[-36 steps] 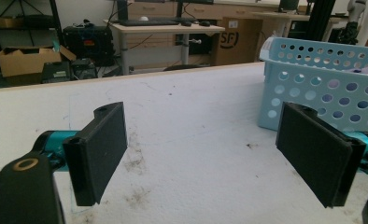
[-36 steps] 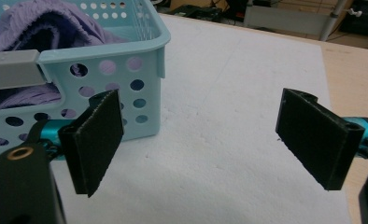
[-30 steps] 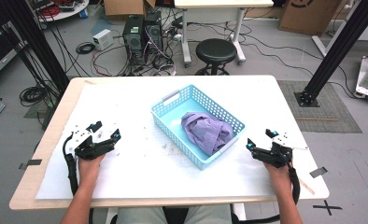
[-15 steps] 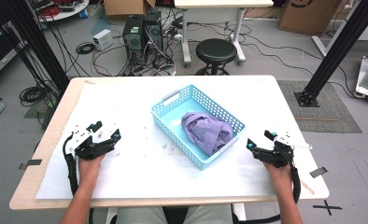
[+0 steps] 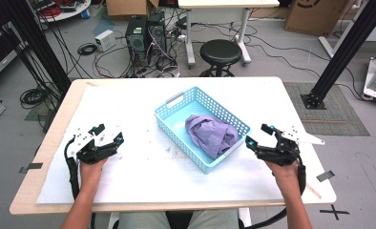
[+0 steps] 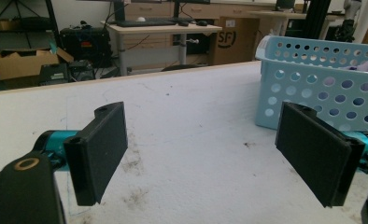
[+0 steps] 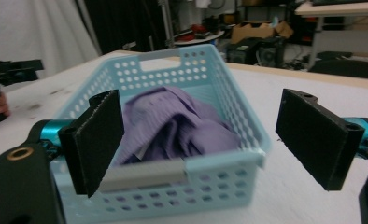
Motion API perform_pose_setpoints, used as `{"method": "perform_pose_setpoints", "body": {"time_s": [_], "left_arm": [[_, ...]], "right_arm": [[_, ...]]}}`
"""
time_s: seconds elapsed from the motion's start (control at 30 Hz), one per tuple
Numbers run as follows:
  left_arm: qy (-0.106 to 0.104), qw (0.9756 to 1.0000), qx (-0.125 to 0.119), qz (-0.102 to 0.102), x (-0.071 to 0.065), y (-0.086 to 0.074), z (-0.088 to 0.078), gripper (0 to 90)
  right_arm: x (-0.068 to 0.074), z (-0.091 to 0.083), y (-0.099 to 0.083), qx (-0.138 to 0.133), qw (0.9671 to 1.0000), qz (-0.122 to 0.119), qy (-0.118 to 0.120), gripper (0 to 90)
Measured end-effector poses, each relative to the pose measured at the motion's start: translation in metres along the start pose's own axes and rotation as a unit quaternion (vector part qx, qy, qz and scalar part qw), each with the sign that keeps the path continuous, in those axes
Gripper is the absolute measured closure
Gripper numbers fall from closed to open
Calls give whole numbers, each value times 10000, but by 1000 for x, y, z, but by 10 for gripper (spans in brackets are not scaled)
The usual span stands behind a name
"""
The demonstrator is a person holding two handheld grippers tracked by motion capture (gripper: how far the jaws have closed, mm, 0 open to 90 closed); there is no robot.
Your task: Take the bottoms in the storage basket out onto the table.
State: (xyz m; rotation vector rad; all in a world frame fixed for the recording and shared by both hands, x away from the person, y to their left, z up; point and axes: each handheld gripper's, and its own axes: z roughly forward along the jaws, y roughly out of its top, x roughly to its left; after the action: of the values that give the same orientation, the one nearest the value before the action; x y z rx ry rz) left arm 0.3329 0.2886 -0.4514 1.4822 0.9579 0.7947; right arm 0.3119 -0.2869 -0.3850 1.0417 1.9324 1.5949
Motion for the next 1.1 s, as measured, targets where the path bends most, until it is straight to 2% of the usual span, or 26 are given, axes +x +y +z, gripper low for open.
{"method": "perform_pose_setpoints", "body": {"time_s": [0.03, 0.07, 0.13, 0.2, 0.23, 0.27, 0.33, 0.4, 0.5, 0.57, 0.67, 0.8, 1.0, 1.1], "left_arm": [[-6, 10000, -3, -7, 0, 0, 0, 168], [-4, 10000, -4, -11, 0, 0, 0, 168], [-1, 10000, -1, -20, 0, 0, 0, 168], [-5, 10000, -2, -32, 0, 0, 0, 168], [-5, 10000, -4, -37, 0, 0, 0, 168], [-3, 10000, -4, -38, 0, 0, 0, 168], [-4, 10000, -1, -34, 0, 0, 0, 168], [-5, 10000, 0, -16, 1, 0, 0, 168], [-18, 10000, -6, -33, 1, 0, 0, 168], [-14, 10000, -5, -28, 1, 0, 0, 169], [-31, 10000, -7, -32, 1, 0, 0, 168], [-44, 10000, 0, -35, 1, 0, 0, 168], [-42, 10000, -10, -51, 1, 0, 0, 169], [-47, 10000, -9, -58, 1, 0, 0, 170]], "right_arm": [[3, 4, 6, 55, 10000, -51, 60, 153], [10, 14, 20, 127, 9995, -239, 170, 153], [12, 17, 25, 153, 9992, -308, 219, 153], [19, 29, 38, 282, 9981, -447, 319, 153], [22, 36, 43, 379, 9973, -520, 352, 153], [27, 53, 53, 609, 9952, -636, 417, 153], [28, 59, 55, 683, 9945, -660, 437, 153], [31, 74, 60, 925, 9920, -713, 473, 153], [34, 96, 64, 1241, 9884, -688, 533, 153], [33, 112, 64, 1582, 9839, -660, 508, 153], [31, 132, 61, 1939, 9778, -654, 440, 153], [27, 150, 60, 2124, 9745, -563, 450, 153], [28, 173, 62, 2288, 9702, -658, 452, 153], [30, 186, 58, 2448, 9659, -690, 472, 153]]}}
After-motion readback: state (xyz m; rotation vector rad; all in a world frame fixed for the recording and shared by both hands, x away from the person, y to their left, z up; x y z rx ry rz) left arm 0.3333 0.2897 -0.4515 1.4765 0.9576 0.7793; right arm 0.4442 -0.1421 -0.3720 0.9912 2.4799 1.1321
